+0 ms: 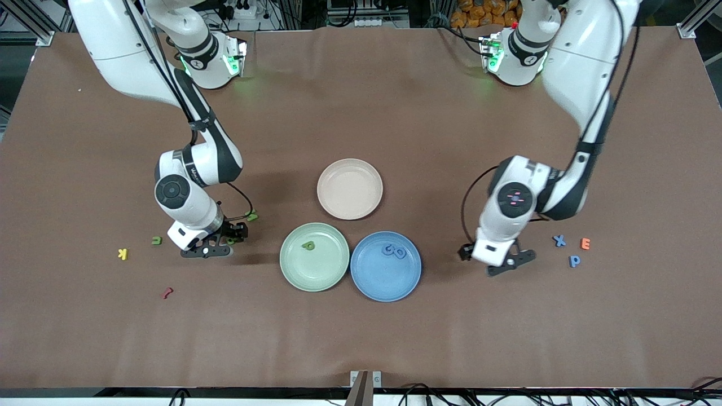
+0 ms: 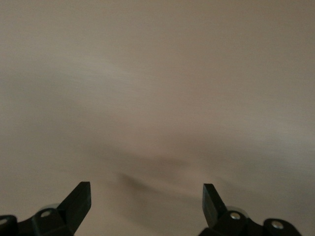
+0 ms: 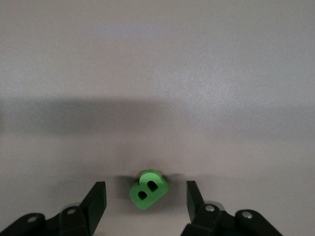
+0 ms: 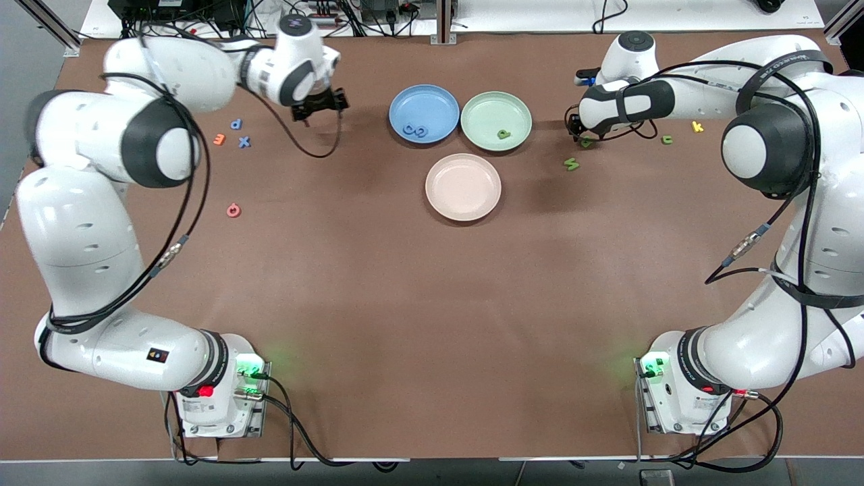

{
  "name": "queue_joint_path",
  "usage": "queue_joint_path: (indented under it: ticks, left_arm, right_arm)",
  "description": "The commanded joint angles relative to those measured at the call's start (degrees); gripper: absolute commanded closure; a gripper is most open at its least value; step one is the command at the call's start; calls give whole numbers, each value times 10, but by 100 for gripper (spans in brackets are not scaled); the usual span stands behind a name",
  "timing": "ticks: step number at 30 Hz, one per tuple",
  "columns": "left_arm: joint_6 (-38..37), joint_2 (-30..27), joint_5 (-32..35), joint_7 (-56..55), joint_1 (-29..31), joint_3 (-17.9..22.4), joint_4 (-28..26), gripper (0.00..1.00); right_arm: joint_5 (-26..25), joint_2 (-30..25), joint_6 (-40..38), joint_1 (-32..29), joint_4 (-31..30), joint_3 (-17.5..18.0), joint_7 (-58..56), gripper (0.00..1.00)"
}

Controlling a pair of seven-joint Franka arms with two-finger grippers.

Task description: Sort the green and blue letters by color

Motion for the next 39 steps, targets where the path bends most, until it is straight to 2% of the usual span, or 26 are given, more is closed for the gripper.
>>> queue_joint_path:
  ticks: [1,5,11,14,19,23,27,35,39]
  left_arm:
    - [4,-54,15,76,56,-9,-87,0]
    - [9,-64,16,140,99,-9,-108,0]
    - [52,-87,15,267,166,-12,-152,0]
    - [62,-98,15,308,209,-31,-169,0]
    - [63,-96,14,332,297,-89,-170,0]
    - [76,-89,8,332,364,-140,-170,0]
    - [89,-74,6,324,393,-168,-167,0]
    - [107,-44,6,273,380,-168,-144,0]
    - [107,-39,8,272,380,-168,-144,0]
  right_arm:
    - [-11,5,19,-8,-6,7,-1,27]
    - [-11,9,32,-8,-12,7,-1,28]
    - [-11,10,35,-8,-13,7,-1,42]
    - [-11,10,35,-8,-13,7,-1,54]
    - [-11,10,35,-8,-12,7,-1,84]
    - [-11,10,33,-8,-12,7,0,100]
    - [-11,7,30,-8,-11,7,1,100]
    - [-5,1,16,-5,3,10,7,100]
    - [0,0,-20,-3,24,12,13,100]
